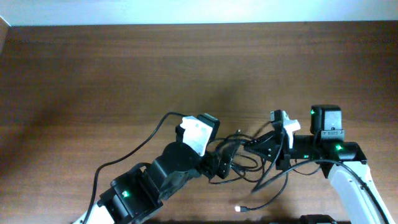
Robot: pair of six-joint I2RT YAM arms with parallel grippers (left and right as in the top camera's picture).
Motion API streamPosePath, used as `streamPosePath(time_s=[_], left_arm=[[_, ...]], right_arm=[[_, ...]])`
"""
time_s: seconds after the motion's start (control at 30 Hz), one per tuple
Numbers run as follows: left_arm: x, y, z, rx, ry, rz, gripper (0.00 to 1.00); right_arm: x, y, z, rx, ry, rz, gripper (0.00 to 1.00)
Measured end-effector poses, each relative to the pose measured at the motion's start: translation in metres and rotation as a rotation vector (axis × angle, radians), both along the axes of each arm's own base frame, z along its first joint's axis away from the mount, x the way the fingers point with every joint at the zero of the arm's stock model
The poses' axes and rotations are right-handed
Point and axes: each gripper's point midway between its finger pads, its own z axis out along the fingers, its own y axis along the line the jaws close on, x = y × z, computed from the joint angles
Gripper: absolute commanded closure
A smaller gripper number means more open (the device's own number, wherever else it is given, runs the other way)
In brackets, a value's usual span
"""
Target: Untangle cables
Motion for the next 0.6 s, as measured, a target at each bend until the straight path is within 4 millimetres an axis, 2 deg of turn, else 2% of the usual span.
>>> streamPosePath(time_s=[0.23,0.47,0.6], left_arm=[[-0.008,0.009,-0.023,0.082,0.067,-0.008,0.01],[-0.022,0.009,-0.038,0.121,0.134,-0.060,0.01],[-0.017,0.024,-0.048,0.183,0.140,0.004,0.01]], right_arm=[[0.011,-0.018,0.003,0.028,0.059,-0.080,0.96],[0.012,-0.018,0.004,0.030,0.070,-0.083,0.96],[0.012,-0.018,0.004,0.030,0.073,-0.083,0.96]])
